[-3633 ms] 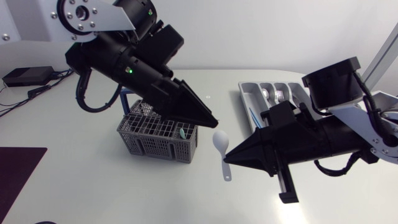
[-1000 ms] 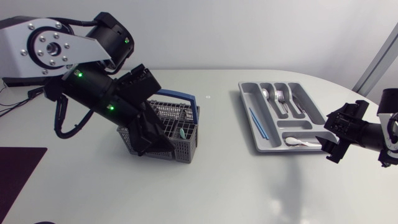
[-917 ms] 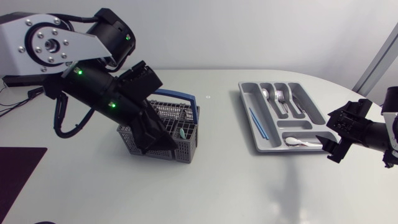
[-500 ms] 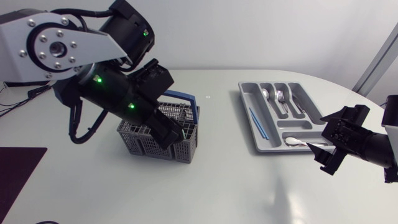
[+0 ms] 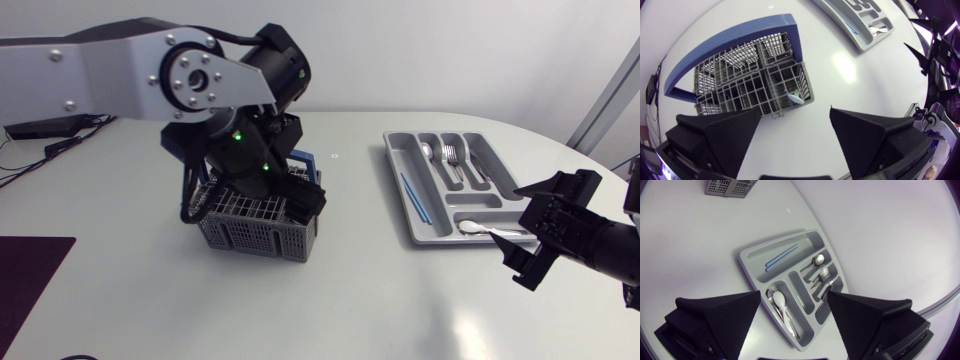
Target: Unload the cutlery basket into the drawer organizer.
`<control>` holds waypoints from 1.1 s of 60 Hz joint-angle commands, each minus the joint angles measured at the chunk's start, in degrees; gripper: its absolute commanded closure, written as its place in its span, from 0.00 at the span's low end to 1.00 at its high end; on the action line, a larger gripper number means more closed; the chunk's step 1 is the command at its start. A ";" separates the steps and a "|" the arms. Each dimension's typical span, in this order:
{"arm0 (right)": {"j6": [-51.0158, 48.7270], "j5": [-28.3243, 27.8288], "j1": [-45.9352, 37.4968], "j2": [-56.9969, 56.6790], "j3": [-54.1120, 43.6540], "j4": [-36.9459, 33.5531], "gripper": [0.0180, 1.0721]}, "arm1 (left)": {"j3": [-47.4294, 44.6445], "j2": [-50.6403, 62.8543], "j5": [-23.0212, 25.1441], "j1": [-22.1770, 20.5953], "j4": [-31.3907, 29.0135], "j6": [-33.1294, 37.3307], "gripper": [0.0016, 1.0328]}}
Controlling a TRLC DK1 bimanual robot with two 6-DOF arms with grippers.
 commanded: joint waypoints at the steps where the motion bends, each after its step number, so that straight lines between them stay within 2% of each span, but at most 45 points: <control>1: 1.20 0.64 0.36 -1.25 -2.25 -1.29 0.09 | 3.45 3.78 -0.81 -0.14 -1.26 -3.97 0.05; 25: 0.58 0.37 0.27 -4.06 -3.74 -2.61 0.09 | 5.12 8.53 -2.48 0.92 -0.29 -5.29 0.07; 41: 0.58 0.29 0.36 -3.80 -3.22 -2.61 0.09 | 3.89 8.00 -2.74 1.62 0.94 -4.94 0.22; 49: 0.32 0.29 0.36 -3.80 -3.57 -2.52 0.09 | 3.80 7.74 -2.74 1.36 0.85 -4.85 0.38; 55: -0.12 0.20 0.01 -3.88 -3.66 -2.61 0.09 | 3.80 6.86 -2.74 1.18 0.59 -4.59 0.45; 66: -0.29 0.11 -0.17 -4.15 -3.83 -2.61 0.09 | 3.10 6.24 -2.74 1.62 0.50 -4.32 0.65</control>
